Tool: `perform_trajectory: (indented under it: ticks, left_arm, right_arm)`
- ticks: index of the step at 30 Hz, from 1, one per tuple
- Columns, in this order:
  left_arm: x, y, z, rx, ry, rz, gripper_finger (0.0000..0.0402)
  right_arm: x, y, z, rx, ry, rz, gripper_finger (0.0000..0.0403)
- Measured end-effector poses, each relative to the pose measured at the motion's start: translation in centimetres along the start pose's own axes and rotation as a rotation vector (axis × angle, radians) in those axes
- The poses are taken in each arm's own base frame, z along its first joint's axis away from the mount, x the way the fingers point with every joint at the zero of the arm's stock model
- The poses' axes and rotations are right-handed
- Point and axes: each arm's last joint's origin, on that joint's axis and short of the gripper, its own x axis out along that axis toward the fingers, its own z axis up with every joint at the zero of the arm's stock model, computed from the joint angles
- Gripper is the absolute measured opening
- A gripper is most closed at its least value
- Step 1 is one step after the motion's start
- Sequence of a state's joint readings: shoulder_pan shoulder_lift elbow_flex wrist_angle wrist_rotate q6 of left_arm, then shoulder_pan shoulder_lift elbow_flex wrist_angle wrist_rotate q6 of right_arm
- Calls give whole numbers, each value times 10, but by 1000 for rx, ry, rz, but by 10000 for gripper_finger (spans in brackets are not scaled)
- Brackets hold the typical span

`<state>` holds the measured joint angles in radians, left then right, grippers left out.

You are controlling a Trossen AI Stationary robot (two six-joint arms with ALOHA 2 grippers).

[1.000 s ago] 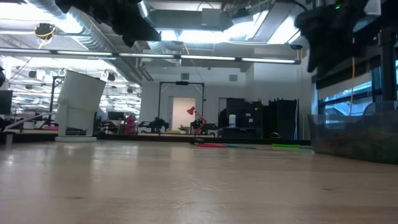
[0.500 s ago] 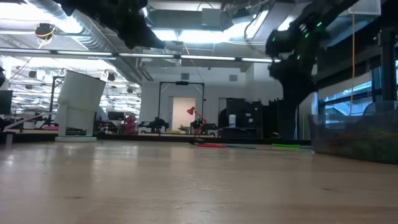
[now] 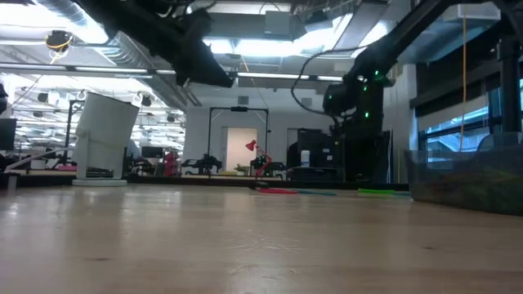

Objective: Pick and place rubber bands into bin
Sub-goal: Put the green rubber band into the black bin

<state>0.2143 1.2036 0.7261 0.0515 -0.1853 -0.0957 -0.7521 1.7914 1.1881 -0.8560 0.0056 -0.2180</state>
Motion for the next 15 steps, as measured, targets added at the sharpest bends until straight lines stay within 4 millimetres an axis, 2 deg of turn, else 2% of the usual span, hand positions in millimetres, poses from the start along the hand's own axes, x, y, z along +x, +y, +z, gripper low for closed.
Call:
perform_trajectory:
  ticks: [8,12,15]
  left_arm:
    - [13,-2,-4,-75,-4,1,3]
    - [14,0,-1,-82,-33,40,3]
    - [15,4,0,-90,-48,85,3]
  right_arm:
    - [35,-21,1,28,71,11,155]
    - [46,-29,0,46,104,30,153]
    - [50,-30,-1,28,119,32,132]
